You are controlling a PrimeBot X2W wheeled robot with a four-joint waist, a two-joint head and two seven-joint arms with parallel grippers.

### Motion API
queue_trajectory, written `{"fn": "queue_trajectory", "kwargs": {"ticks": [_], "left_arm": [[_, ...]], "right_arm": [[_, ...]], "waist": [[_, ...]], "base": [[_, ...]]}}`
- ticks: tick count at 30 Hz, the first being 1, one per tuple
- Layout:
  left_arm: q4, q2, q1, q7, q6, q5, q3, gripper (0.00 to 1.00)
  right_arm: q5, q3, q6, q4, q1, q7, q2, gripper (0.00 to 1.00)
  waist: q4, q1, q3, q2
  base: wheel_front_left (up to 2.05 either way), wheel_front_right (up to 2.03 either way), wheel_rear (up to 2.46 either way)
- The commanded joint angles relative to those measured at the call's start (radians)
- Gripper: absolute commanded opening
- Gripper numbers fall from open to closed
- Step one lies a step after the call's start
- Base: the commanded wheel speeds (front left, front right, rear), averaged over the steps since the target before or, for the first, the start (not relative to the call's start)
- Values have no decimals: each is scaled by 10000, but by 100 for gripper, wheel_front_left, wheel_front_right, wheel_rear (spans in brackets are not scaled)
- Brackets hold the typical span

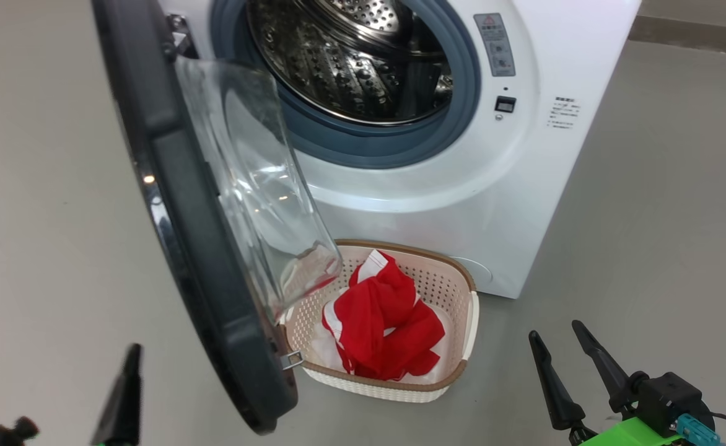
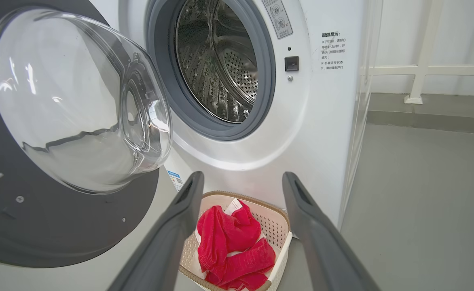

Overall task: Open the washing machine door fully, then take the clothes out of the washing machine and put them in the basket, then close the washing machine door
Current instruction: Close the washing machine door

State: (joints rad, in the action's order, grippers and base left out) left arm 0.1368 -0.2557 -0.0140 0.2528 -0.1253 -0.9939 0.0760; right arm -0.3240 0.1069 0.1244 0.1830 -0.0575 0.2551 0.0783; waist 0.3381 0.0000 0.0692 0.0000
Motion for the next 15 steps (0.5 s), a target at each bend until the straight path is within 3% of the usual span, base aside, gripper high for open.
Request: {"fn": "queue_trajectory", "kwargs": {"ticks": [1,7,15], "left_arm": [[-324,-457,436,86,-54,-484,-68,0],[-1552,-1942,782,21,-54,-3707,1415,0],[-3147,-2692,945,-1177,-54,-6491,1182,0]], "right_arm": [[25,237,63,-210,369,67,28,100],[43,203,63,-234,407,67,-47,100],[78,188,63,-288,489,67,-148,100]], "waist": [[-125,0,63,0],[-498,0,220,0],[-1001,0,459,0]], "base": [[0,0,0],[0,0,0],[0,0,0]]}}
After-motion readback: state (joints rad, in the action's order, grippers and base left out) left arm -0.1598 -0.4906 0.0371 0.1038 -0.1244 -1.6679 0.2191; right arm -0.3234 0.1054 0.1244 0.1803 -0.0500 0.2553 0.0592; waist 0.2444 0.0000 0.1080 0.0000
